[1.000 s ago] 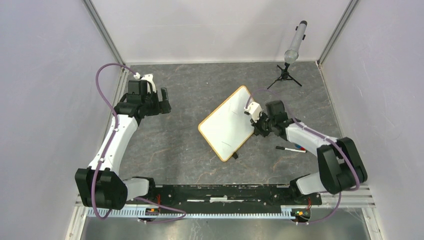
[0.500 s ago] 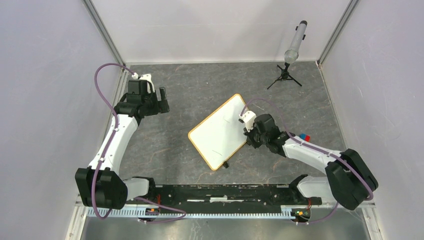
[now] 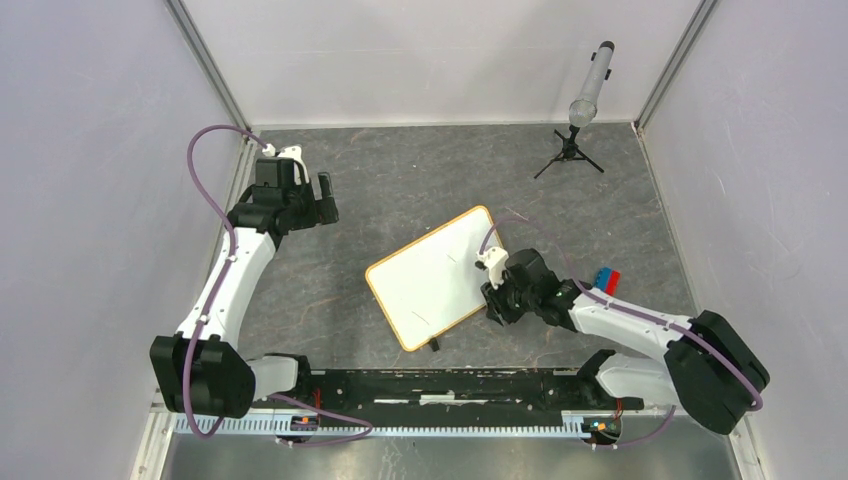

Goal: Write a sentence on the whiteboard
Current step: Move the whiteboard to the center of the board, then pick up the whiteboard marker from the center of the board.

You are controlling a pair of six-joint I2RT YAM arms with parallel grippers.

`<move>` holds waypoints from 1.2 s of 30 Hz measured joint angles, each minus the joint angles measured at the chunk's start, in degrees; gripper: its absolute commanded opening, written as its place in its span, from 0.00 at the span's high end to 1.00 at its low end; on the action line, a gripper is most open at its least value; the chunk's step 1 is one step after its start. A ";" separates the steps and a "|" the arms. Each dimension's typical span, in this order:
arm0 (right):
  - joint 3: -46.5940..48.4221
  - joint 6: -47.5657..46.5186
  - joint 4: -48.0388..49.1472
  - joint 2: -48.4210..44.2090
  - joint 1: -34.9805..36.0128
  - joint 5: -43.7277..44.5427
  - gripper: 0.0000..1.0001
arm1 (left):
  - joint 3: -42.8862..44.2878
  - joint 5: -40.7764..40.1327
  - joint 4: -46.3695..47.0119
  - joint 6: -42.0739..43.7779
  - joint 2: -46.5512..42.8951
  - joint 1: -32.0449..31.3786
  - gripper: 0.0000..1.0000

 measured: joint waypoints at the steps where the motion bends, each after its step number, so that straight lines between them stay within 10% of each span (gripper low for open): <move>1: -0.96 0.31 -1.16 0.00 0.24 -1.68 0.58 | 0.00 -0.02 0.00 0.00 0.00 0.00 0.00; 13: 2.23 -4.63 -12.28 -2.05 0.61 -8.92 0.42 | 0.02 0.33 0.02 0.00 0.00 0.00 0.00; 19: 13.25 -15.17 -20.37 -3.02 -4.04 -13.46 0.09 | 0.02 2.14 0.02 0.11 0.00 0.00 0.00; 36: 18.88 -70.64 -40.85 0.50 -38.03 -10.25 0.43 | 1.77 25.86 -4.20 15.37 -3.02 -0.02 0.00</move>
